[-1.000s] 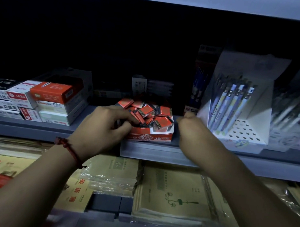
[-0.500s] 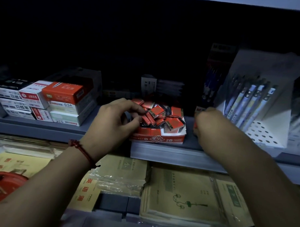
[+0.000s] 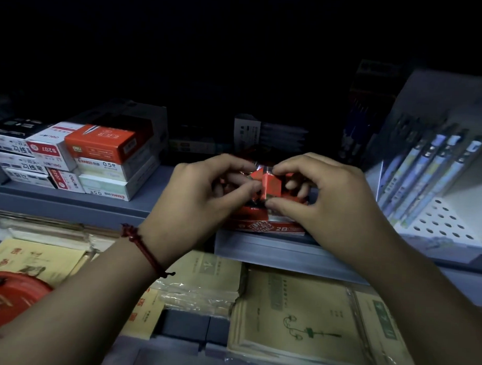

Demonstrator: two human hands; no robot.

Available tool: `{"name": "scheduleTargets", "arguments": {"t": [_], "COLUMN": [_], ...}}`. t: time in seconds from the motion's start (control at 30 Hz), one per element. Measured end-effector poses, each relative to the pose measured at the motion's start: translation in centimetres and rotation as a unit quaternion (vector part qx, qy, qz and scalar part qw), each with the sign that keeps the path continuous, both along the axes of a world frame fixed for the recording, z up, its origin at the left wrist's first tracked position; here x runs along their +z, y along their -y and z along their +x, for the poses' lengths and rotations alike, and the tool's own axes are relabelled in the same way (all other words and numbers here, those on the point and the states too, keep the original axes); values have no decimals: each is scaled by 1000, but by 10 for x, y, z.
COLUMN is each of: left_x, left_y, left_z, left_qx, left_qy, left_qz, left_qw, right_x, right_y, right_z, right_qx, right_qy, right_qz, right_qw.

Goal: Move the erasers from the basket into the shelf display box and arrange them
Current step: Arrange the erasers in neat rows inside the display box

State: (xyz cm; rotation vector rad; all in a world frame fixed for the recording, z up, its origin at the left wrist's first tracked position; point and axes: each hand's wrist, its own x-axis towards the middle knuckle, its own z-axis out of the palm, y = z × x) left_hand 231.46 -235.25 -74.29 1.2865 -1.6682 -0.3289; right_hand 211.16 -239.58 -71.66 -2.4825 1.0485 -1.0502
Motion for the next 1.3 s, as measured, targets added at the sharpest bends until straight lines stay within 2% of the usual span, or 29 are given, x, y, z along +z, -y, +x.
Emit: {"name": "scheduleTargets", "arguments": {"t": [0.13, 0.23, 0.4, 0.53, 0.73, 0.9, 1.03, 1.13, 1.23, 1.3], "left_x": [2, 2, 2, -4, -3, -2, -1, 0, 1, 3], "left_y": [5, 9, 15, 15, 11, 11, 10, 9, 8, 9], "left_z": [-7, -5, -1, -1, 0, 0, -1, 0, 0, 0], "left_qx": [-8, 51, 104, 86, 83, 89, 84, 79, 72, 69], "left_qy": [-54, -1, 47, 89, 110, 112, 115, 113, 106, 100], "left_qz": [32, 2, -20, -18, -17, -8, -3, 0, -8, -16], "left_qw": [998, 999, 993, 992, 990, 990, 990, 990, 992, 993], "right_x": [-8, -11, -6, -11, -15, -18, -14, -9, 2, 7], "right_y": [5, 14, 39, 50, 49, 44, 38, 30, 20, 18], "right_z": [8, 12, 22, 29, 18, 11, 4, -5, -14, -19], "right_qx": [25, 8, -88, -69, -48, -43, -34, -54, -2, 23], "right_qy": [21, 33, 53, 31, 6, -10, 17, -3, -10, -54], "right_qz": [-27, -47, -15, 59, 10, 9, 47, 10, 54, 80], "right_qw": [999, 998, 995, 995, 999, 999, 998, 998, 998, 995]}}
